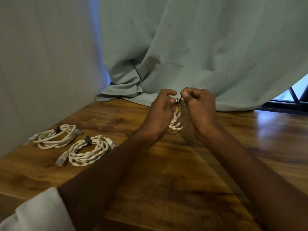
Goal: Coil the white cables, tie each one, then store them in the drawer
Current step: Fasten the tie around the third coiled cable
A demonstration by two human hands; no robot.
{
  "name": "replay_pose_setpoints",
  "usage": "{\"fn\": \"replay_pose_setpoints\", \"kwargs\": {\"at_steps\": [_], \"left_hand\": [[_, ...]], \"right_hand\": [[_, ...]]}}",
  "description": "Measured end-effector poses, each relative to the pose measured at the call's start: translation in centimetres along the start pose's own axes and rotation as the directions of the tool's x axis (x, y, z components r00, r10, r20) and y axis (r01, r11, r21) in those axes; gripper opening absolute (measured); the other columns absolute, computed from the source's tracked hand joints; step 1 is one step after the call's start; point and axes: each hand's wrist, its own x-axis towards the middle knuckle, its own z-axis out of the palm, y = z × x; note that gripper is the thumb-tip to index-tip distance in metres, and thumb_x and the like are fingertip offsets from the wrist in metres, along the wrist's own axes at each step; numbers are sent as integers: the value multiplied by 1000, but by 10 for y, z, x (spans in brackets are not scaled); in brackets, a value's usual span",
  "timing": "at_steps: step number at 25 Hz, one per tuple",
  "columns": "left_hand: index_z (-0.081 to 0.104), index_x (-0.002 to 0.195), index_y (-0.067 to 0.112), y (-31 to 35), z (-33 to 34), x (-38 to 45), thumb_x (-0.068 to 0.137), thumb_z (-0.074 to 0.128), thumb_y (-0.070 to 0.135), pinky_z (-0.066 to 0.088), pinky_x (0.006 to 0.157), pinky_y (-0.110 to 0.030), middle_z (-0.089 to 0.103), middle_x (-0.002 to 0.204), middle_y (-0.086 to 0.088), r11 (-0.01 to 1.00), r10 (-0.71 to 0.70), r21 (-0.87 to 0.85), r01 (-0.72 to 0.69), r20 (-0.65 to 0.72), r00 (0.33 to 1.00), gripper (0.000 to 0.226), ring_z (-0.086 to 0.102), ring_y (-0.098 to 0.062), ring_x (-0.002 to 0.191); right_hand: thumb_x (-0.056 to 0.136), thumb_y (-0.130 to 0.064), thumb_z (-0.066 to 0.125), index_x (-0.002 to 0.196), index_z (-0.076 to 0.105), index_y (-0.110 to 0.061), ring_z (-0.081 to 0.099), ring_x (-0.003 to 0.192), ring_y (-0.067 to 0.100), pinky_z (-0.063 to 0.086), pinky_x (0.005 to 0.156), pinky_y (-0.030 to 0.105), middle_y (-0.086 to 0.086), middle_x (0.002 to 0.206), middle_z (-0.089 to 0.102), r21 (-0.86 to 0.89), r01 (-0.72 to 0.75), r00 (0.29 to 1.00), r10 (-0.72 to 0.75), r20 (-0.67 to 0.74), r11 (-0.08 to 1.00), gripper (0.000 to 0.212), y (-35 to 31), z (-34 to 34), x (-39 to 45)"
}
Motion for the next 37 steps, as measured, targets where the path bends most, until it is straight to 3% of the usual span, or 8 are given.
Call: {"fn": "replay_pose_setpoints", "kwargs": {"at_steps": [3, 5, 11, 14, 20, 28, 33, 37], "left_hand": [[59, 106, 19, -2, 2, 1, 110, 45, 10, 44, 59, -30, 59, 75, 6, 1000, -3, -5, 3, 30, 1000, 17, 52, -3, 61], [59, 103, 18, 1, 2, -2, 111, 45, 11, 44, 57, -32, 60, 74, 1, 999, -14, -49, 16, 47, 999, 17, 53, -7, 63], [60, 110, 4, 7, 9, -7, 111, 46, 11, 48, 58, -29, 66, 79, -10, 965, -172, -196, 173, 19, 985, 16, 57, -5, 59], [64, 112, 3, 8, 10, -4, 111, 48, 13, 49, 59, -32, 68, 85, -20, 914, -280, -311, 259, -23, 960, 19, 60, -13, 61], [65, 110, 4, 5, 3, 5, 109, 49, 9, 46, 52, -27, 64, 74, -10, 860, -362, -424, 284, -116, 925, 17, 56, -7, 48], [66, 112, 4, 2, 1, 8, 110, 48, 10, 48, 53, -27, 64, 74, -8, 875, -366, -392, 285, -148, 919, 19, 57, -6, 51], [64, 105, 14, 2, 2, 7, 111, 47, 15, 50, 57, -27, 66, 78, -4, 932, -283, -278, 234, -152, 947, 18, 60, -8, 63], [60, 104, 13, 3, 4, -1, 110, 47, 13, 46, 58, -27, 63, 78, -1, 996, -37, -81, 30, -84, 996, 14, 56, -7, 65]], "right_hand": [[100, -10, 64, 91, 77, -8, 68, 78, 6, 58, 77, 26, 4, 85, 75, 71, -13, 999, 10, 46, 997, 16, 0, -3, -4], [100, -10, 63, 93, 76, -7, 67, 78, 9, 58, 77, 31, 8, 86, 76, 59, 4, 1000, -6, 28, 998, 15, 1, -3, -4], [95, -12, 70, 100, 70, -21, 71, 68, 9, 58, 66, 31, -8, 75, 69, -161, 207, 978, -210, -4, 965, 10, 3, -3, -9], [95, -11, 70, 102, 69, -21, 69, 75, 3, 53, 68, 19, -10, 81, 70, -191, 292, 956, -294, 19, 937, 12, 2, -3, -9], [97, -12, 68, 101, 75, -19, 64, 82, -7, 44, 72, 7, -14, 91, 72, -185, 276, 961, -276, 27, 943, 11, 5, -8, 0], [91, -25, 73, 100, 81, -31, 52, 100, 18, 47, 79, 40, -7, 103, 62, -539, 548, 833, -475, 284, 639, 14, 12, -8, 0], [91, -24, 75, 99, 82, -27, 52, 95, 15, 40, 75, 28, -9, 99, 62, -491, 540, 838, -487, 246, 683, 11, 14, -9, 1], [93, -14, 72, 92, 79, -16, 62, 95, 11, 45, 80, 20, -1, 102, 63, -196, 187, 981, -173, 88, 963, 8, 11, -5, 1]]}}
